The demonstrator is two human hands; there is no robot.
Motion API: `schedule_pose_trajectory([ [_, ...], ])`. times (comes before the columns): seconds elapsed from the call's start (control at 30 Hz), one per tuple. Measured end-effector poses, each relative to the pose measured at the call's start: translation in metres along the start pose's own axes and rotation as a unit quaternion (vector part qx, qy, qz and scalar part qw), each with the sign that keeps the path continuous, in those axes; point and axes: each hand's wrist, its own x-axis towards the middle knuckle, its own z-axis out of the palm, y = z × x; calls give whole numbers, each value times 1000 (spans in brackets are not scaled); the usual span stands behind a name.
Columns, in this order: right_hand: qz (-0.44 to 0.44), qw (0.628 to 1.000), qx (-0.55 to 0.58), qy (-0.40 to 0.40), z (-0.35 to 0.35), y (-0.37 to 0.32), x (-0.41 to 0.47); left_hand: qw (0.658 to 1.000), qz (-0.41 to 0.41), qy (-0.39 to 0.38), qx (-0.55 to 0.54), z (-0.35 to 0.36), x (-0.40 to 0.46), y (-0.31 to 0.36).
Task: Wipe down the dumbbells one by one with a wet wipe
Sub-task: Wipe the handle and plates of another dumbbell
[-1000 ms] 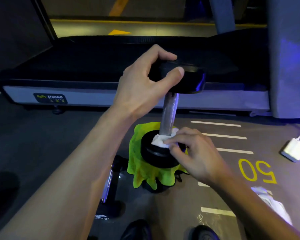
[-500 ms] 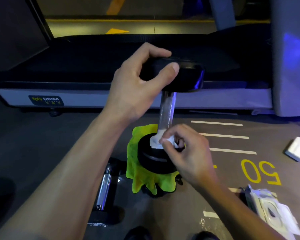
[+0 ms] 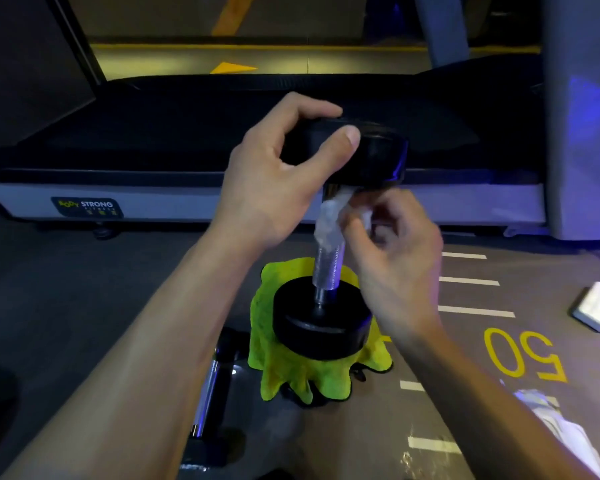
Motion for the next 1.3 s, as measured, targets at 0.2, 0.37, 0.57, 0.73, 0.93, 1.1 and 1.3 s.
schedule_pose_trajectory([
  [0.2,132,979,150,36,6,2,-4,1000,-1,15,2,3,2,-1],
  [0.37,-6,1000,-24,-11,18,-1,-36,1000,3,21,-5,3,4,-5],
  [0.57,-150,966,-194,-80,11,-2,-26,1000,-2,20,-3,-2,8,-10],
  [0.73,-183,944,-248,-117,8,3,-33,1000,-6,16,0,-4,11,-13],
  [0.93,-175,944,-262,-100,5,-10,-11,1000,-5,18,-3,-4,10,-13],
  [1.1,-160,941,-235,-183,-4,9,-50,1000,-16,21,4,-3,11,-12],
  [1.3,-99,922,-294,-232,-10,-9,-62,1000,-14,21,-3,0,6,-6],
])
